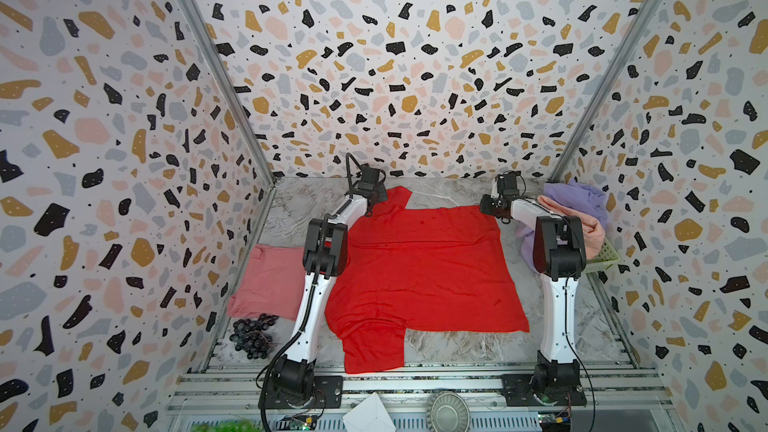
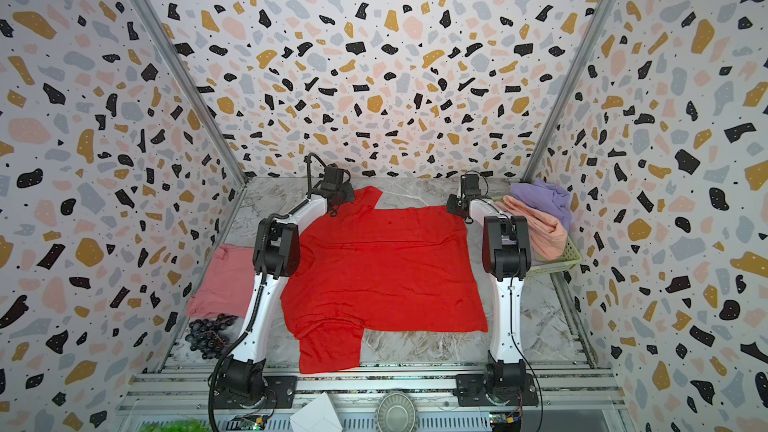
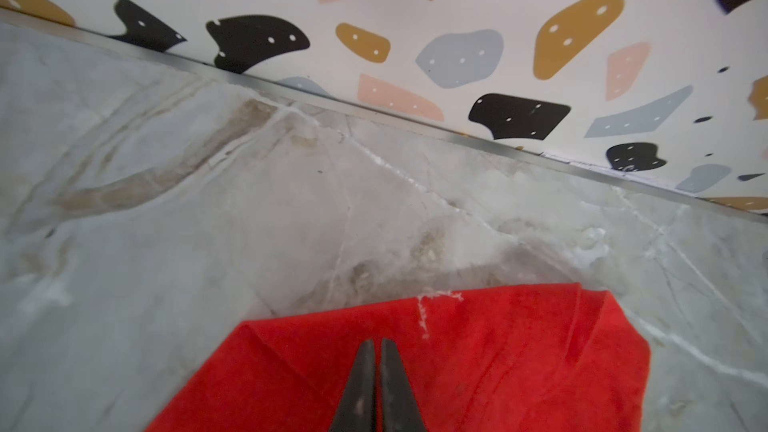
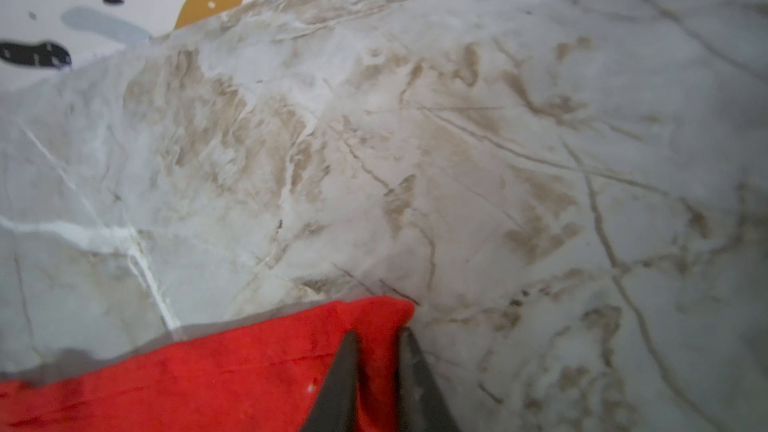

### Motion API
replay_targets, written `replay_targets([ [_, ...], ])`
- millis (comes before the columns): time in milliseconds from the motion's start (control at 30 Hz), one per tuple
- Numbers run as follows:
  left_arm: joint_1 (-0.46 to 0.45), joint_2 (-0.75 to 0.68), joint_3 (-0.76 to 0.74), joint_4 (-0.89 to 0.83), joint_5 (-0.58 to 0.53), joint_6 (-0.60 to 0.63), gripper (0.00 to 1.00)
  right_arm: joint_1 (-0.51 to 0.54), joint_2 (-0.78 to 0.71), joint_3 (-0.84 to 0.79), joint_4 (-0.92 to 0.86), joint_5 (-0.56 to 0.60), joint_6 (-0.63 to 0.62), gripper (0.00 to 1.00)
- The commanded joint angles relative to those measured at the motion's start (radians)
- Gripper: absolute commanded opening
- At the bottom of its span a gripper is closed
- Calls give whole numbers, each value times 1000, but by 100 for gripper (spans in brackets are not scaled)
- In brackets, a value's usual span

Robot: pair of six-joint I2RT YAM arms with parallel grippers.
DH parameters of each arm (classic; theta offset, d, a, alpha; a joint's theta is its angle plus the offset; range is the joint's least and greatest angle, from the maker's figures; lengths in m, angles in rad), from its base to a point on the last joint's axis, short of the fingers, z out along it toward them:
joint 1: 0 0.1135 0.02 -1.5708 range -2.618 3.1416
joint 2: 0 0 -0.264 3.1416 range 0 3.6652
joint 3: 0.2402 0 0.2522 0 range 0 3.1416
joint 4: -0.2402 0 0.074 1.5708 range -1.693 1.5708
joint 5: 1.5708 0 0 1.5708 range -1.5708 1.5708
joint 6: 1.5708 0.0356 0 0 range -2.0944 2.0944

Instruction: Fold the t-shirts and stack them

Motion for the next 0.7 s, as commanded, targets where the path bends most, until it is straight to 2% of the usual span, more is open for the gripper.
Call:
replay_targets([
  [0,2,-2,-14,77,52,-16,1,4,-2,1,-21,-11,13,0],
  [300,24,-82,-98,158,118,-34,0,-4,-164,-113,141,-33,7,0],
  [400,28,-120,-124,168,107,-14,0,-4,-230,-159,183,-32,2,0],
  [533,27,-132,-119,120,35,22,0,-3,-309,-218,217,-51,2,0],
  [567,27,-122,-96,82,21,32,7,-3,-324,-229,222,-57,3,0],
  [667,22,-89,-40,-23,-23,46,43,-3,-357,-261,223,-72,5,0],
])
